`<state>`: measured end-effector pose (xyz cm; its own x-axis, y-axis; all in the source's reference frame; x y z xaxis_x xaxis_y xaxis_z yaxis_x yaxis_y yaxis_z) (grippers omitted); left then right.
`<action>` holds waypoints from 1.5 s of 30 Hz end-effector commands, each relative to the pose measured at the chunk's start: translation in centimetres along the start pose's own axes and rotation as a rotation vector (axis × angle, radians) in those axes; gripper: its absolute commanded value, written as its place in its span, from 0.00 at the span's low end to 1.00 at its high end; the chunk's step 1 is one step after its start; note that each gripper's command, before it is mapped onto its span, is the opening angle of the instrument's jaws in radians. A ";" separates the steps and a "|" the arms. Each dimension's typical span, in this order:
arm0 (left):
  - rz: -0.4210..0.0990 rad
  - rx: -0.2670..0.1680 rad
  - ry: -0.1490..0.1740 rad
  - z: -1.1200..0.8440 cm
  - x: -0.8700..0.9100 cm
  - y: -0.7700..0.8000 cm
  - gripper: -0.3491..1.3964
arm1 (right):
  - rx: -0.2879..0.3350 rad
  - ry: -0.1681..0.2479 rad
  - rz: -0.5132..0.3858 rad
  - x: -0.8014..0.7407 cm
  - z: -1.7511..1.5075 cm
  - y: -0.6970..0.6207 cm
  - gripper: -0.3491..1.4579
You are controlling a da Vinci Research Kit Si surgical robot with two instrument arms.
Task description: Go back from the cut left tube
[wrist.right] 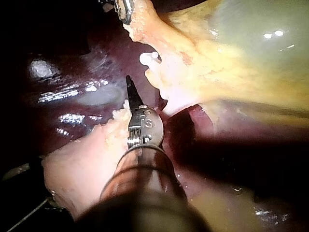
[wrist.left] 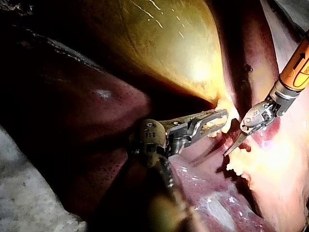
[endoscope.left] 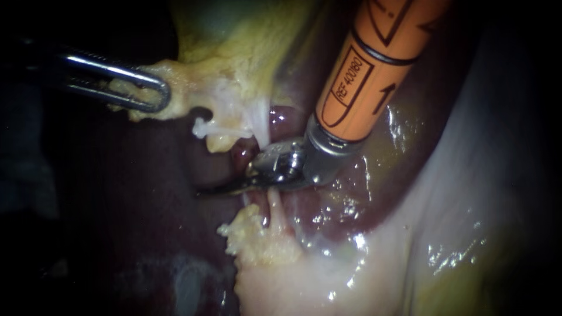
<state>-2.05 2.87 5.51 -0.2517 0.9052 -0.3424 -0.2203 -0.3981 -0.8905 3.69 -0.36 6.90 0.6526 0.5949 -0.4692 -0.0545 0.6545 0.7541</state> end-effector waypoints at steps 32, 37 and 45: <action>0.000 -0.001 -0.001 -0.02 0.00 -0.03 0.00 | -0.034 0.079 -0.166 -0.06 0.02 -0.14 0.91; 0.001 -0.003 -0.002 -0.04 0.00 -0.08 0.00 | -0.131 0.092 -0.280 -0.16 -0.24 -0.29 0.96; 0.002 -0.004 -0.003 -0.05 0.00 -0.12 0.00 | -0.191 0.127 -0.340 -0.25 -1.05 -0.50 0.95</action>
<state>-1.98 2.93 5.60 -0.2548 0.9040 -0.3434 -0.2161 -0.3994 -0.8909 2.66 -0.29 6.08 0.5577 0.3750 -0.7405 -0.0064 0.8940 0.4480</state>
